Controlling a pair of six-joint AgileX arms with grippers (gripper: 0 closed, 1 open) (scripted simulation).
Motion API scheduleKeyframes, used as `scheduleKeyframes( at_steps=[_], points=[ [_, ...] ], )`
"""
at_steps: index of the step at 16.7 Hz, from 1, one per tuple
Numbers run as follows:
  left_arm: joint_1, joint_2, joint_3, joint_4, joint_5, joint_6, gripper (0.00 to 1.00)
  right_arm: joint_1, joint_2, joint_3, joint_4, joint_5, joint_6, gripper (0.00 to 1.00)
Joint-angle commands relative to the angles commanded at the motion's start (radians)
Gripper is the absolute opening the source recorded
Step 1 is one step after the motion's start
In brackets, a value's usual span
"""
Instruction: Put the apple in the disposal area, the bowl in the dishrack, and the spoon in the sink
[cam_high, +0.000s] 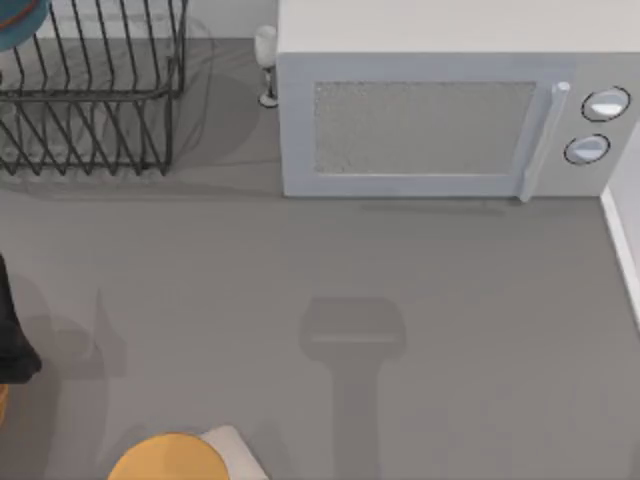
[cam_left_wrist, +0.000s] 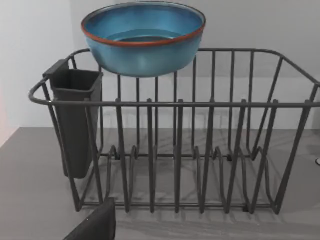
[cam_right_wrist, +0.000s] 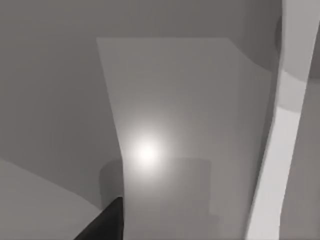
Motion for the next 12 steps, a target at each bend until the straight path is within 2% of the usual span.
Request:
scheduleKeyframes(
  at_steps=[4,5,8,12],
  points=[
    [0.0,0.0,0.0,0.0,0.0,0.0,1.0,0.0,0.0,0.0,0.0,0.0,0.0,0.0],
    [0.0,0.0,0.0,0.0,0.0,0.0,1.0,0.01,-0.077,0.035,-0.076,0.026,0.031,0.0],
    [0.0,0.0,0.0,0.0,0.0,0.0,1.0,0.01,-0.092,0.067,-0.116,0.025,0.021,0.0],
    [0.0,0.0,0.0,0.0,0.0,0.0,1.0,0.009,-0.155,0.177,-0.308,0.026,0.011,0.0]
  ],
)
